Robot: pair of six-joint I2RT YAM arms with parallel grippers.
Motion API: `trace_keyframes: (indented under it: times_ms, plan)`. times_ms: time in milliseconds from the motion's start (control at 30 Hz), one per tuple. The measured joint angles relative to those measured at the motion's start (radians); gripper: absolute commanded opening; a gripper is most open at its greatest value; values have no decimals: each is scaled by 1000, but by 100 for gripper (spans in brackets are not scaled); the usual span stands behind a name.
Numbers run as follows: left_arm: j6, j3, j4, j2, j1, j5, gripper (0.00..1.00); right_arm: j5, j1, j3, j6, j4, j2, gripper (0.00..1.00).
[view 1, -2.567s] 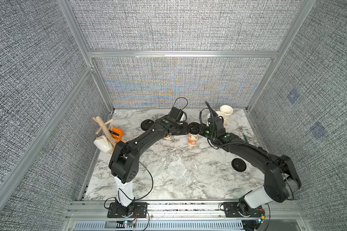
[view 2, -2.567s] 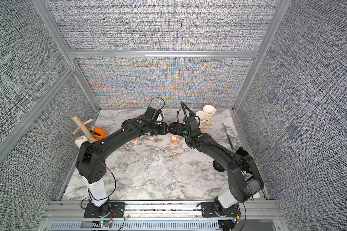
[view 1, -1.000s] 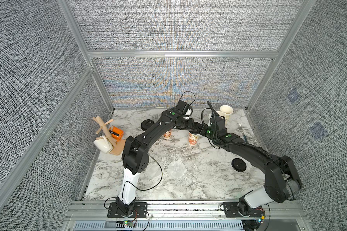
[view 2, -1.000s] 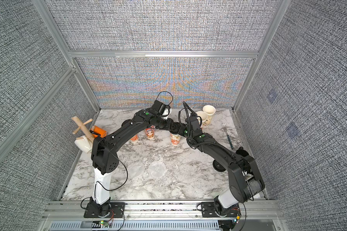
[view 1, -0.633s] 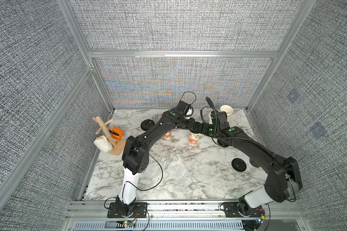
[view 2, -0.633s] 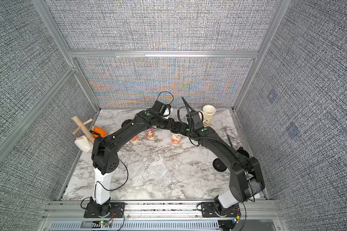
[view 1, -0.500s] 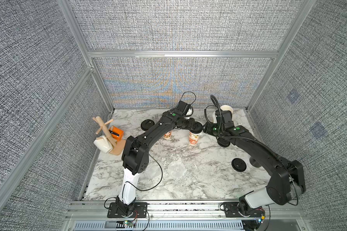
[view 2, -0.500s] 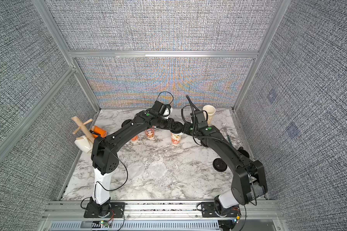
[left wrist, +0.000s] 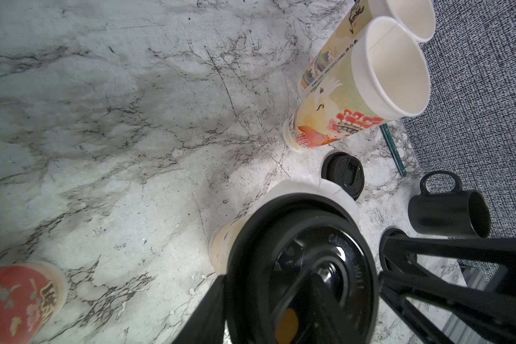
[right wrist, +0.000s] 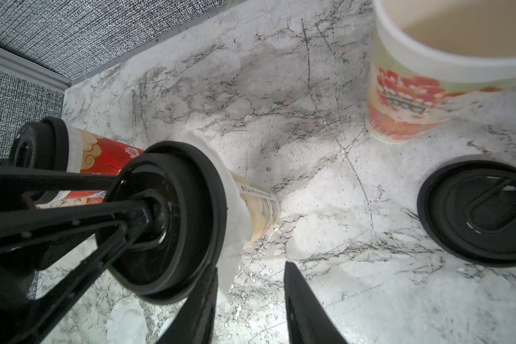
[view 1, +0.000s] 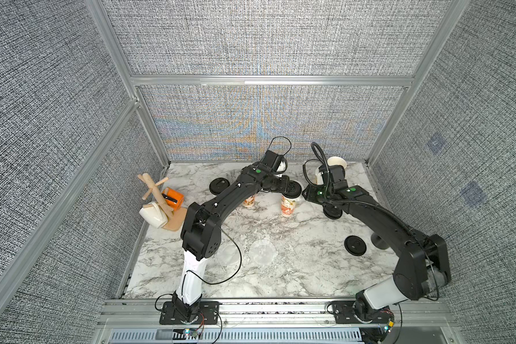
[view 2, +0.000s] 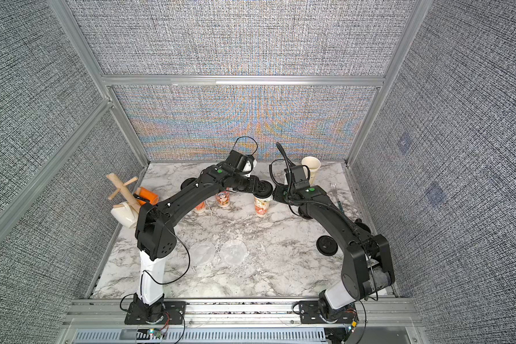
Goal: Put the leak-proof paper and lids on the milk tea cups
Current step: Secure the cup lid on the cup.
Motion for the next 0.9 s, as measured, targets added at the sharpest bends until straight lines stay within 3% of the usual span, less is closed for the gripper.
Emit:
trace_keyframes:
  times_ms: [633, 900]
  plan:
    - [-2, -40, 24, -20, 1, -4, 44, -6, 8, 48, 1, 18, 57, 38]
    - [-5, -54, 60, -24, 3, -48, 43, 19, 14, 27, 5, 114, 97, 35]
